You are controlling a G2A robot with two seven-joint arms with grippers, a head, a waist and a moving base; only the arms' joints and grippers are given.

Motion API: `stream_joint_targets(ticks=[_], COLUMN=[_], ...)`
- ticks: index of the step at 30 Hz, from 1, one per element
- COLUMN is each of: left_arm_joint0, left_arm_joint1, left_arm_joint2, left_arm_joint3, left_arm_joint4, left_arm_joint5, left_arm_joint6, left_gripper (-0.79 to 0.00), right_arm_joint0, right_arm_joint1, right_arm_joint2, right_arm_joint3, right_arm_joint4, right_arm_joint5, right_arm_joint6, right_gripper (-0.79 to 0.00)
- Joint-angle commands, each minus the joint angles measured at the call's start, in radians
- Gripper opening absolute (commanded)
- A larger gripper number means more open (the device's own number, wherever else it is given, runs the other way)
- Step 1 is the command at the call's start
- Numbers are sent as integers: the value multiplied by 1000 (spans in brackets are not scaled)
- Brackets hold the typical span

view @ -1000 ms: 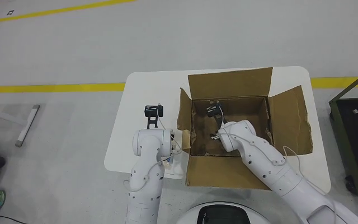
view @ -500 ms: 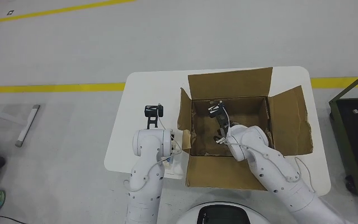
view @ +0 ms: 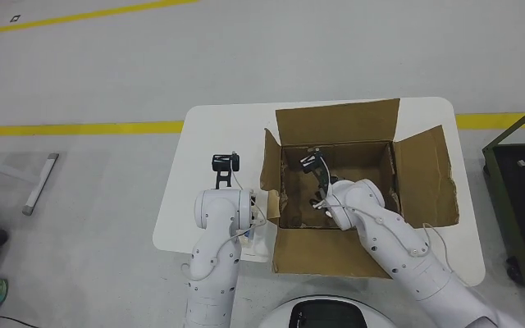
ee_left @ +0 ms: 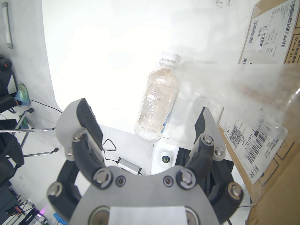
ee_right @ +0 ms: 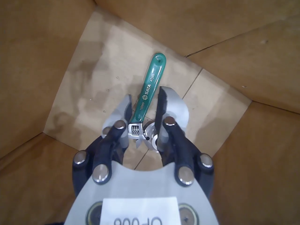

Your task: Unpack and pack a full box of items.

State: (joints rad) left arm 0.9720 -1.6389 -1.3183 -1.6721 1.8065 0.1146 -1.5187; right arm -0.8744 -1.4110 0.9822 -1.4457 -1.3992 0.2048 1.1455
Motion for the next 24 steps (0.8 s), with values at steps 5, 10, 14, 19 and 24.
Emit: stream_joint_targets(ticks=[5, 10, 14, 19, 24], left_arm_joint0=[0, 0, 0, 0, 0], left_arm_joint1=[0, 0, 0, 0, 0], left_arm_joint2=[0, 0, 0, 0, 0], left_arm_joint3=[0, 0, 0, 0, 0], left_arm_joint4=[0, 0, 0, 0, 0], left_arm_joint5=[0, 0, 0, 0, 0], left_arm_joint6=[0, 0, 0, 0, 0], left_gripper=[0, 0, 0, 0, 0], right_arm_joint0=[8, 6, -11, 3, 32], right_arm_joint1=[-3, -3, -2, -12, -26], right_arm_joint2=[-5, -3, -1, -12, -27], right_arm_joint3=[7, 6, -2, 17, 66], right_arm_joint4=[-5, -9, -47, -50, -56], right_arm_joint5=[1, 3, 6, 5, 39], right_arm_joint6=[13, 5, -9, 18, 57], right_gripper=[0, 0, 0, 0, -246])
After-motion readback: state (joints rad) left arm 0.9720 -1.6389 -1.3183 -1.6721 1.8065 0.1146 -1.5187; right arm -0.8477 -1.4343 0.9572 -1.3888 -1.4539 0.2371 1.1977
